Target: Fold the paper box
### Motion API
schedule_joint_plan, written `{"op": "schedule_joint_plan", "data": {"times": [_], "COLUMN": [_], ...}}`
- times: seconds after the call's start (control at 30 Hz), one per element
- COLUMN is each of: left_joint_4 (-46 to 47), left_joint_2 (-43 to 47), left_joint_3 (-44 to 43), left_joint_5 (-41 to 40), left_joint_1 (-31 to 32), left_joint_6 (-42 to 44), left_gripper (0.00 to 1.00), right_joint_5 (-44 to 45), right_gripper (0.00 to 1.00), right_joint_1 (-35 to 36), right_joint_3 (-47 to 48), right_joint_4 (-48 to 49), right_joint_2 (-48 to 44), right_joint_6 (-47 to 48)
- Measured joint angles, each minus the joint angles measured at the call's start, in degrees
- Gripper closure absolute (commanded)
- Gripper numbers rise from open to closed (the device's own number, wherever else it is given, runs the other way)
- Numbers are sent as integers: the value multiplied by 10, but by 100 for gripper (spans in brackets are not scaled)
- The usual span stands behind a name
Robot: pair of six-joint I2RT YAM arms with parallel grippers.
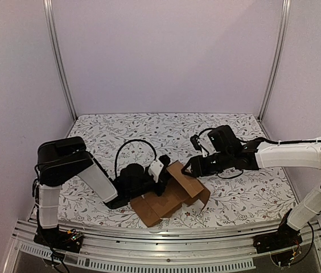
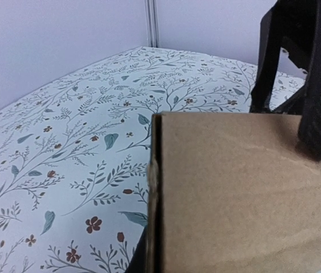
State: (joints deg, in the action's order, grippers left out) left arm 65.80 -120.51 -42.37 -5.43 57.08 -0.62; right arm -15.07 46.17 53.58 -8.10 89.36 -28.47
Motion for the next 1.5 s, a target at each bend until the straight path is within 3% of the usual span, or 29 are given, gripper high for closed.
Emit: {"op": "schedule_joint_plan", "data": {"times": [0.27, 0.6, 0.97, 1.5], "left_joint_4": [-12, -148, -256, -325], "left_joint_2": [46, 71, 71, 69], "left_joint_3": [25, -12, -55, -67], "left_joint_5": [-105, -197, -300, -355], "left_joint_1": [14, 18, 24, 48], "left_joint_6": [8, -69, -138, -209], "left_gripper": [100, 100, 100, 100], "right_joint_5": [47, 70, 70, 116], "right_gripper": [51, 70, 99, 100], "right_joint_1": [0, 0, 0, 0], "right_joint_3": [19, 37, 85, 122], "right_joint_4": [-94, -146, -150, -150], "right_joint_2": [-87, -145, -72, 63], "right_joint_6": [39, 53, 38, 25]}}
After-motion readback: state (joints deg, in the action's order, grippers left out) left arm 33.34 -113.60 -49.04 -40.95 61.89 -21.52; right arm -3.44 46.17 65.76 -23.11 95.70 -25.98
